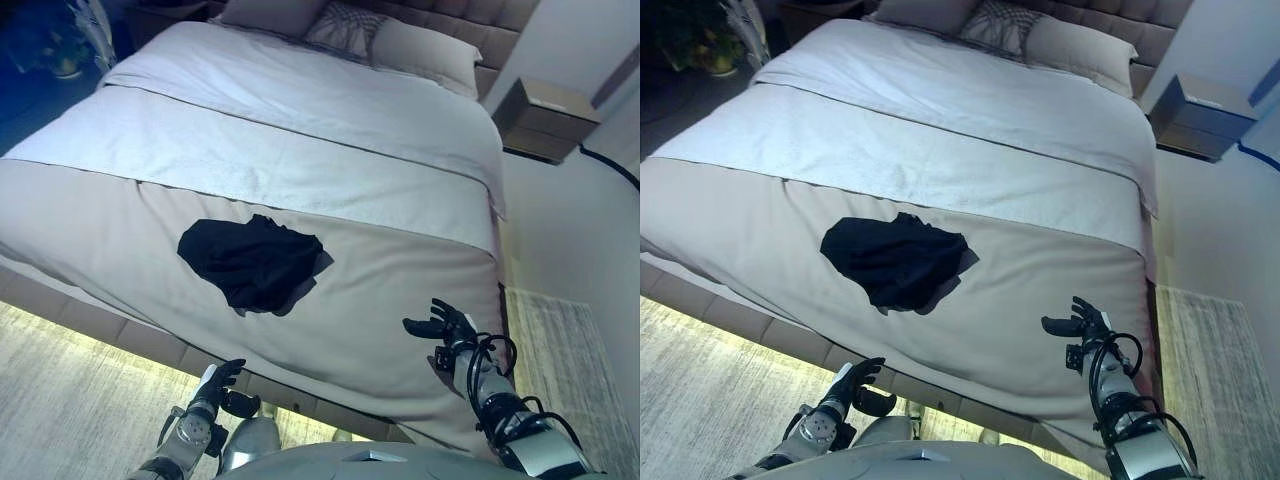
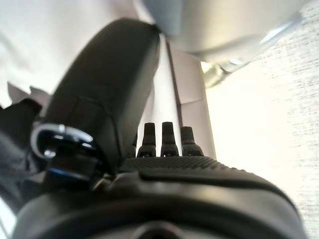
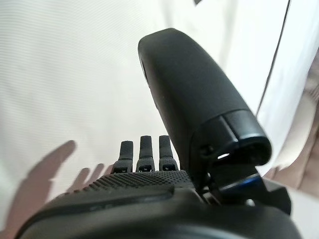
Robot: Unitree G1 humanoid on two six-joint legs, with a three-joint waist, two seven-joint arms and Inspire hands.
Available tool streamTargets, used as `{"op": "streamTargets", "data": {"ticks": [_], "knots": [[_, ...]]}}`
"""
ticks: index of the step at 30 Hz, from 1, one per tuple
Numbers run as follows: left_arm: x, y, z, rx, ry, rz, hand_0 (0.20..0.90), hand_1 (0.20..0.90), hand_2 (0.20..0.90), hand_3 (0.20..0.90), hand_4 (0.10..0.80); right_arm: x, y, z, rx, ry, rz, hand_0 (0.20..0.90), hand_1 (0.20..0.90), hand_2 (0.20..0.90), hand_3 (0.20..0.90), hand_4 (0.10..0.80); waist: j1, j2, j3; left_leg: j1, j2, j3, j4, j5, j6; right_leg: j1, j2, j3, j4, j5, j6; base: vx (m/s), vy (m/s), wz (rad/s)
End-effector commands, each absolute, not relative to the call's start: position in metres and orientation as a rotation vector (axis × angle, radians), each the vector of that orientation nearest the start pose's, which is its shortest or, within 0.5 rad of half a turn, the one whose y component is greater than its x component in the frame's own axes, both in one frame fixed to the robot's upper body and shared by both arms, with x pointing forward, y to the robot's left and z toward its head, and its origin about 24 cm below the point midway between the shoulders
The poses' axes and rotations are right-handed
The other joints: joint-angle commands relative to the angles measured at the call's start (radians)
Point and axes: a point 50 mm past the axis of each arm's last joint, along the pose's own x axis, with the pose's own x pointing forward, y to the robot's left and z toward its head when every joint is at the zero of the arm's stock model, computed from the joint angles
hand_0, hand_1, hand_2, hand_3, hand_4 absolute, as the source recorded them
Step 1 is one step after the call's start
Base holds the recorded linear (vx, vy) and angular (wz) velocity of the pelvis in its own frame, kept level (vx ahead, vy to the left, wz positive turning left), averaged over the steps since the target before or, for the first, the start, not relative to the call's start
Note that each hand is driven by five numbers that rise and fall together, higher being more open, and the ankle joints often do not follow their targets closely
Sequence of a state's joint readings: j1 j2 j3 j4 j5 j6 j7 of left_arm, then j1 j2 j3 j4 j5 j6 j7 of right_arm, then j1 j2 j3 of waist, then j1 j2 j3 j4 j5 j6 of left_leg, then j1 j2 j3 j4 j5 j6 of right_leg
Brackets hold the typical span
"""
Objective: Pick up the clothes from the bed and place them into the basket
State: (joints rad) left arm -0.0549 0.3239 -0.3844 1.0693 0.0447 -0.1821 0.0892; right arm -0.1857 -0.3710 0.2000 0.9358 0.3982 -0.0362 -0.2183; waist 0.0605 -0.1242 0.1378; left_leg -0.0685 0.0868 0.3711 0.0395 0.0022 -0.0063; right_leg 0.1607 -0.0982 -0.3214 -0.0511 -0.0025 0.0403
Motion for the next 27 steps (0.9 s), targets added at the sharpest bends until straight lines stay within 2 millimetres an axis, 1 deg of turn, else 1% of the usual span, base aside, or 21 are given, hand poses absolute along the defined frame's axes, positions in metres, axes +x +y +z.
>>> {"op": "streamTargets", "data": {"ticks": [1, 2, 3, 4, 5, 6, 7, 8, 9, 10, 11, 12, 13, 14, 15, 16, 17, 18, 21, 24, 27], "knots": [[0.163, 0.21, -0.126, 0.57, 0.723, -0.251, 0.9, 0.9, 0.9, 0.9, 0.8, 0.256, -0.29, -0.041, -0.27, 0.495, -0.359, 0.9, 0.9, 0.9, 0.9, 0.8, 0.041, 0.023, -0.01, -0.005, 0.072, -0.121, 0.043, 0.058, -0.077, -0.064, -0.01, 0.083, 0.049, 0.012, 0.05, 0.082, 0.242, 0.95], [0.162, 0.21, -0.126, 0.562, 0.723, -0.242, 0.9, 0.9, 0.9, 0.9, 0.8, 0.258, -0.29, -0.04, -0.317, 0.492, -0.33, 0.9, 0.9, 0.9, 0.9, 0.8, 0.042, 0.034, -0.017, 0.014, 0.047, -0.11, 0.01, 0.047, -0.064, -0.068, -0.015, 0.071, 0.048, 0.009, 0.051, 0.076, 0.192, 0.59], [0.162, 0.21, -0.126, 0.562, 0.724, -0.243, 0.9, 0.9, 0.9, 0.9, 0.8, 0.258, -0.29, -0.04, -0.325, 0.493, -0.327, 0.9, 0.9, 0.9, 0.9, 0.8, 0.042, 0.034, -0.017, 0.019, 0.042, -0.109, 0.001, 0.049, -0.062, -0.065, -0.018, 0.072, 0.049, 0.009, 0.053, 0.152, 0.224, 0.44], [0.161, 0.21, -0.126, 0.562, 0.722, -0.26, 0.9, 0.9, 0.9, 0.9, 0.8, 0.258, -0.29, -0.041, -0.38, 0.504, -0.297, 0.9, 0.9, 0.9, 0.9, 0.8, 0.05, 0.042, -0.022, 0.044, 0.024, -0.133, -0.034, 0.045, -0.053, -0.061, -0.029, 0.073, 0.059, 0.004, 0.063, 0.127, 0.147, 0.3], [0.162, 0.211, -0.126, 0.566, 0.718, -0.267, 0.9, 0.9, 0.9, 0.9, 0.8, 0.259, -0.289, -0.041, -0.393, 0.503, -0.289, 0.9, 0.9, 0.9, 0.9, 0.8, 0.051, 0.043, -0.025, 0.046, 0.021, -0.136, -0.043, 0.048, -0.051, -0.065, -0.032, 0.075, 0.064, 0.004, 0.065, 0.157, 0.174, 0.29], [0.163, 0.21, -0.124, 0.58, 0.71, -0.286, 0.9, 0.9, 0.9, 0.9, 0.8, 0.26, -0.287, -0.04, -0.424, 0.502, -0.271, 0.9, 0.9, 0.9, 0.9, 0.8, 0.053, 0.045, -0.029, 0.057, 0.01, -0.142, -0.055, 0.043, -0.044, -0.07, -0.038, 0.076, 0.081, -0.003, 0.071, 0.092, 0.103, 0.22], [0.164, 0.211, -0.123, 0.601, 0.708, -0.303, 0.9, 0.9, 0.9, 0.9, 0.8, 0.262, -0.285, -0.04, -0.455, 0.498, -0.251, 0.9, 0.9, 0.9, 0.9, 0.8, 0.055, 0.047, -0.029, 0.067, -0.003, -0.144, -0.066, 0.039, -0.035, -0.079, -0.044, 0.07, 0.112, -0.005, 0.077, 0.127, 0.136, 0.27], [0.164, 0.217, -0.122, 0.631, 0.714, -0.305, 0.9, 0.9, 0.9, 0.9, 0.8, 0.265, -0.279, -0.038, -0.532, 0.48, -0.207, 0.9, 0.9, 0.9, 0.9, 0.8, 0.058, 0.054, -0.025, 0.076, -0.017, -0.141, -0.071, 0.033, -0.023, -0.098, -0.052, 0.054, 0.178, -0.004, 0.084, 0.097, 0.104, 0.28], [0.163, 0.219, -0.122, 0.638, 0.719, -0.297, 0.9, 0.9, 0.9, 0.9, 0.8, 0.267, -0.276, -0.037, -0.567, 0.473, -0.186, 0.9, 0.9, 0.9, 0.9, 0.8, 0.059, 0.055, -0.023, 0.078, -0.022, -0.142, -0.072, 0.031, -0.017, -0.112, -0.059, 0.051, 0.209, 0.001, 0.091, 0.093, 0.063, 0.14], [0.164, 0.228, -0.119, 0.649, 0.725, -0.273, 0.9, 0.9, 0.9, 0.9, 0.8, 0.272, -0.268, -0.035, -0.626, 0.448, -0.147, 0.9, 0.9, 0.9, 0.9, 0.8, 0.056, 0.059, -0.01, 0.095, -0.03, -0.152, -0.085, 0.022, -0.007, -0.168, -0.071, 0.051, 0.271, 0.048, 0.113, 0.067, -0.026, 0.07], [0.166, 0.235, -0.116, 0.654, 0.726, -0.249, 0.9, 0.9, 0.9, 0.9, 0.8, 0.279, -0.261, -0.031, -0.685, 0.427, -0.106, 0.9, 0.9, 0.9, 0.9, 0.8, 0.053, 0.058, 0.0, 0.108, -0.029, -0.151, -0.096, 0.018, -0.009, -0.196, -0.074, 0.049, 0.26, 0.059, 0.119, 0.034, -0.093, 0.12], [0.171, 0.241, -0.113, 0.661, 0.717, -0.231, 0.9, 0.9, 0.9, 0.9, 0.8, 0.287, -0.252, -0.026, -0.743, 0.397, -0.068, 0.9, 0.9, 0.9, 0.9, 0.8, 0.054, 0.061, 0.013, 0.099, -0.017, -0.15, -0.086, 0.017, -0.015, -0.202, -0.061, 0.042, 0.24, 0.031, 0.106, -0.025, -0.139, 0.16], [0.178, 0.245, -0.108, 0.66, 0.701, -0.201, 0.9, 0.9, 0.9, 0.9, 0.8, 0.296, -0.244, -0.02, -0.797, 0.358, -0.042, 0.9, 0.9, 0.9, 0.9, 0.8, 0.055, 0.059, 0.03, 0.082, -0.007, -0.152, -0.072, 0.017, -0.017, -0.218, -0.062, 0.049, 0.236, 0.029, 0.1, -0.077, -0.165, 0.11], [0.188, 0.249, -0.103, 0.648, 0.687, -0.158, 0.9, 0.9, 0.9, 0.9, 0.8, 0.306, -0.234, -0.013, -0.866, 0.313, -0.021, 0.9, 0.9, 0.9, 0.9, 0.8, 0.057, 0.053, 0.051, 0.066, -0.003, -0.151, -0.068, 0.02, -0.017, -0.222, -0.054, 0.057, 0.218, 0.022, 0.096, -0.095, -0.174, -0.01], [0.196, 0.249, -0.099, 0.636, 0.676, -0.134, 0.9, 0.9, 0.9, 0.9, 0.8, 0.314, -0.229, -0.007, -0.923, 0.283, -0.003, 0.9, 0.9, 0.9, 0.9, 0.8, 0.061, 0.048, 0.062, 0.05, -0.002, -0.154, -0.064, 0.024, -0.017, -0.221, -0.042, 0.06, 0.203, 0.016, 0.089, -0.127, -0.236, -0.04], [0.206, 0.248, -0.094, 0.629, 0.654, -0.122, 0.9, 0.9, 0.9, 0.9, 0.8, 0.326, -0.223, 0.006, -0.985, 0.229, 0.007, 0.9, 0.9, 0.9, 0.9, 0.8, 0.072, 0.037, 0.077, 0.02, -0.001, -0.159, -0.059, 0.032, -0.016, -0.226, -0.028, 0.058, 0.175, 0.023, 0.081, -0.133, -0.245, 0.05], [0.212, 0.247, -0.091, 0.64, 0.635, -0.135, 0.9, 0.9, 0.9, 0.9, 0.8, 0.333, -0.222, 0.015, -1.014, 0.203, -0.003, 0.9, 0.9, 0.9, 0.9, 0.8, 0.081, 0.03, 0.09, 0.002, -0.001, -0.161, -0.053, 0.034, -0.016, -0.233, -0.022, 0.057, 0.167, 0.024, 0.078, -0.131, -0.281, 0.2], [0.218, 0.245, -0.087, 0.662, 0.606, -0.159, 0.9, 0.9, 0.9, 0.9, 0.8, 0.344, -0.223, 0.03, -1.068, 0.156, -0.022, 0.9, 0.9, 0.9, 0.9, 0.8, 0.094, 0.024, 0.112, -0.029, 0.001, -0.168, -0.038, 0.036, -0.02, -0.246, -0.014, 0.049, 0.159, 0.026, 0.071, -0.095, -0.213, 0.22], [0.221, 0.246, -0.082, 0.676, 0.573, -0.174, 0.9, 0.9, 0.9, 0.9, 0.8, 0.358, -0.236, 0.059, -1.168, 0.089, -0.078, 0.9, 0.9, 0.9, 0.9, 0.8, 0.13, 0.023, 0.152, -0.089, 0.007, -0.198, -0.012, 0.047, -0.032, -0.272, -0.006, 0.024, 0.164, 0.024, 0.061, -0.036, -0.172, 0.23], [0.216, 0.249, -0.082, 0.68, 0.566, -0.181, 0.9, 0.9, 0.9, 0.9, 0.8, 0.371, -0.246, 0.088, -1.285, 0.025, -0.142, 0.9, 0.9, 0.9, 0.9, 0.8, 0.169, 0.044, 0.19, -0.15, 0.001, -0.238, 0.017, 0.06, -0.044, -0.301, -0.008, -0.003, 0.178, 0.022, 0.048, 0.049, -0.094, 0.21], [0.212, 0.253, -0.082, 0.679, 0.563, -0.175, 0.9, 0.9, 0.9, 0.9, 0.8, 0.38, -0.251, 0.11, -1.313, -0.005, -0.203, 0.9, 0.9, 0.9, 0.9, 0.8, 0.198, 0.058, 0.216, -0.198, -0.003, -0.264, 0.043, 0.061, -0.05, -0.333, -0.011, -0.024, 0.199, 0.016, 0.038, 0.046, -0.069, 0.19]]}}
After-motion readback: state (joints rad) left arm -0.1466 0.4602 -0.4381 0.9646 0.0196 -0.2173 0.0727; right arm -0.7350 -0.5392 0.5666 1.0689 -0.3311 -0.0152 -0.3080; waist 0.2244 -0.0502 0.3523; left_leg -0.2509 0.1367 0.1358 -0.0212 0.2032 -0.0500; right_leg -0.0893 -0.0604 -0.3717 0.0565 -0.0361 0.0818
